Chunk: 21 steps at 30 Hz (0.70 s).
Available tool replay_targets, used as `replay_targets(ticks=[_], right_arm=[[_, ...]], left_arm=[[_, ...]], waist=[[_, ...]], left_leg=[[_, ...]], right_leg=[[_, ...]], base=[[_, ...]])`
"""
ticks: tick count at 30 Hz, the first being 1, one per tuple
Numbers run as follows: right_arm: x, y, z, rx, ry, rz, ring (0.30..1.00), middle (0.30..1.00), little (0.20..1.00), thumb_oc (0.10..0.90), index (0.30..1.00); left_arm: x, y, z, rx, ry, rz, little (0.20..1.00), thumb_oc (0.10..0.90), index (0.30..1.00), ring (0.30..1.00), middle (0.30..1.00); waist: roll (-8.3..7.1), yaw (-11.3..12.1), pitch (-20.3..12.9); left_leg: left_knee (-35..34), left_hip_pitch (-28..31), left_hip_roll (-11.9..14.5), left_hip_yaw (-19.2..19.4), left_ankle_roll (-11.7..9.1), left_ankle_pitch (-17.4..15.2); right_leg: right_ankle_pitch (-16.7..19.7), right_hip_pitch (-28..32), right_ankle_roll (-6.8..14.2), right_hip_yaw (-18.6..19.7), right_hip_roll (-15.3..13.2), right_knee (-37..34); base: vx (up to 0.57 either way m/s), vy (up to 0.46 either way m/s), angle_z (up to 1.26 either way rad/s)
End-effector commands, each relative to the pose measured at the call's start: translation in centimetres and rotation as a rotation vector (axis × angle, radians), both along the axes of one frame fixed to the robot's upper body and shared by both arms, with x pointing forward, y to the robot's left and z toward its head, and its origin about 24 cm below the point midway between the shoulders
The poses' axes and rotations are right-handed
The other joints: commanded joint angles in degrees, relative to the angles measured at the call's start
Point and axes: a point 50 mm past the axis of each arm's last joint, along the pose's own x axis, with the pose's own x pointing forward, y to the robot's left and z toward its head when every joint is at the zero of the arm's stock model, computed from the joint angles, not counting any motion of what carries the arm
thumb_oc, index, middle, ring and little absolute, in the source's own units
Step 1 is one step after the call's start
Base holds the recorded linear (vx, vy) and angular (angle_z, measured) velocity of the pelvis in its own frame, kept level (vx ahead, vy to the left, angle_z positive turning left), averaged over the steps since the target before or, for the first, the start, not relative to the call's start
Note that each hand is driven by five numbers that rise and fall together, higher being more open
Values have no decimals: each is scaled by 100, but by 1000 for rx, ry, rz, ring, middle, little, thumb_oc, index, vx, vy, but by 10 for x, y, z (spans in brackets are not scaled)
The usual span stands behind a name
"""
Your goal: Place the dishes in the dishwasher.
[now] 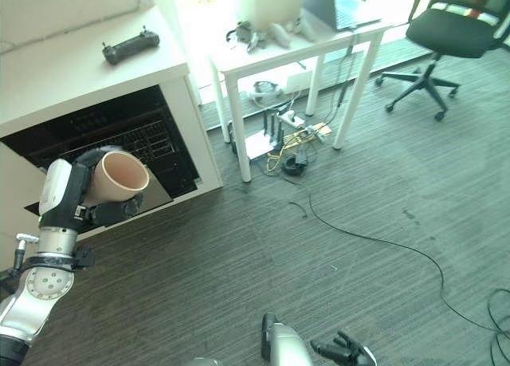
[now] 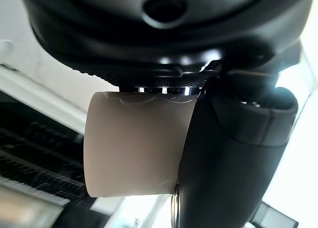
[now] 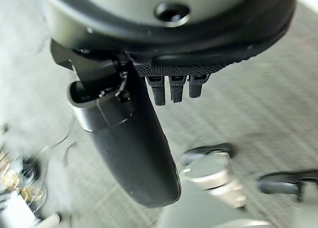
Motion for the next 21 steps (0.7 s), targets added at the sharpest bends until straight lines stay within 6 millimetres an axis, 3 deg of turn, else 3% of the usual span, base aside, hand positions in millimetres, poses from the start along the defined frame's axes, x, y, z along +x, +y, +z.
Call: replay_targets(ticks=[1, 2, 3, 4, 5, 7, 10, 13, 17, 18, 19, 21], right_arm=[[-22, -22, 3, -42, 19, -104, 900, 900, 900, 800, 900], [-22, -24, 4, -47, 17, -114, 900, 900, 900, 800, 900], [-22, -25, 4, -49, 16, -117, 900, 900, 900, 800, 900], [-21, -25, 4, -52, 19, -122, 900, 900, 900, 800, 900], [-22, -26, 4, -53, 23, -123, 900, 900, 900, 800, 900], [-23, -25, 4, -58, 36, -116, 900, 900, 900, 800, 900], [-25, -24, 3, -51, 34, -146, 900, 900, 900, 800, 900], [-23, -19, 1, -45, 41, -127, 900, 900, 900, 800, 900], [-19, -4, -4, -42, 50, -85, 900, 900, 900, 800, 900], [-13, 0, -4, -32, 35, -65, 900, 900, 900, 800, 900], [-9, 2, -3, -31, 27, -37, 900, 900, 900, 800, 900], [-7, 2, -3, -27, 22, -33, 900, 900, 900, 800, 900]], left_arm=[[2, -1, 85, -62, -368, -50, 300, 400, 300, 300, 300], [5, -6, 87, -69, -373, -63, 300, 400, 300, 300, 300], [5, -8, 87, -72, -374, -65, 300, 400, 300, 300, 300], [8, -11, 86, -76, -368, -74, 300, 400, 300, 300, 300], [9, -13, 85, -79, -361, -77, 300, 400, 300, 300, 300], [8, -18, 76, -78, -339, -90, 300, 400, 300, 300, 300], [5, -24, 68, -66, -327, -107, 300, 400, 300, 300, 300], [1, -25, 62, -50, -324, -96, 300, 400, 300, 300, 300], [-2, -23, 59, -31, -308, -95, 300, 400, 300, 300, 300], [-2, -21, 61, -16, -295, -100, 300, 400, 300, 300, 300], [-1, -19, 61, -5, -278, -103, 300, 400, 300, 300, 300], [-1, -18, 62, 0, -277, -108, 300, 400, 300, 300, 300]], waist=[[-38, -297, -50], [-38, -345, -51], [-70, -357, -31], [12, -373, -30], [42, -378, -50], [113, -231, -106], [167, -161, -211], [226, -56, -296], [302, 76, -419], [353, 49, -309], [325, 26, -218], [299, 17, -185]], left_leg=[[-1061, -56, 413, 673, 473, 97], [-1656, -1, 617, 841, 378, 221], [-1895, 39, 606, 918, 384, 402], [-1943, -242, 830, 811, 271, 345], [-1943, -360, 894, 723, 218, 371], [-1943, -713, 794, 162, 112, 458], [-1943, -787, 868, 237, 77, 429], [-1943, -768, 749, 95, 114, 321], [-1943, -558, 473, -185, 391, 98], [-1943, -366, 302, -372, 636, -41], [-1943, -257, 151, -449, 787, -111], [-1943, -220, 129, -417, 815, -143]], right_leg=[[-807, 1081, 759, -151, -90, -561], [-909, 1155, 761, -278, -158, -561], [-873, 1143, 742, -346, -214, -561], [-943, 1183, 756, -413, -188, -561], [-968, 1189, 761, -435, -184, -561], [-1030, 1230, 812, -334, -172, -561], [-1070, 1238, 859, -505, -270, -561], [-1052, 1255, 937, -596, -355, -561], [-1000, 1498, 992, -714, -293, -561], [-643, 1311, 1119, -722, -297, 213], [-524, 907, 1195, -601, -338, 999], [-531, 809, 1199, -537, -301, 876]], base=[[111, 111, 110], [64, 114, 89], [23, 207, 99], [14, 179, 76], [117, 264, 66], [162, 292, 25], [123, 300, -27], [114, 313, -8], [171, 305, 15], [186, 277, 28], [181, 236, 31], [103, 0, 20]])
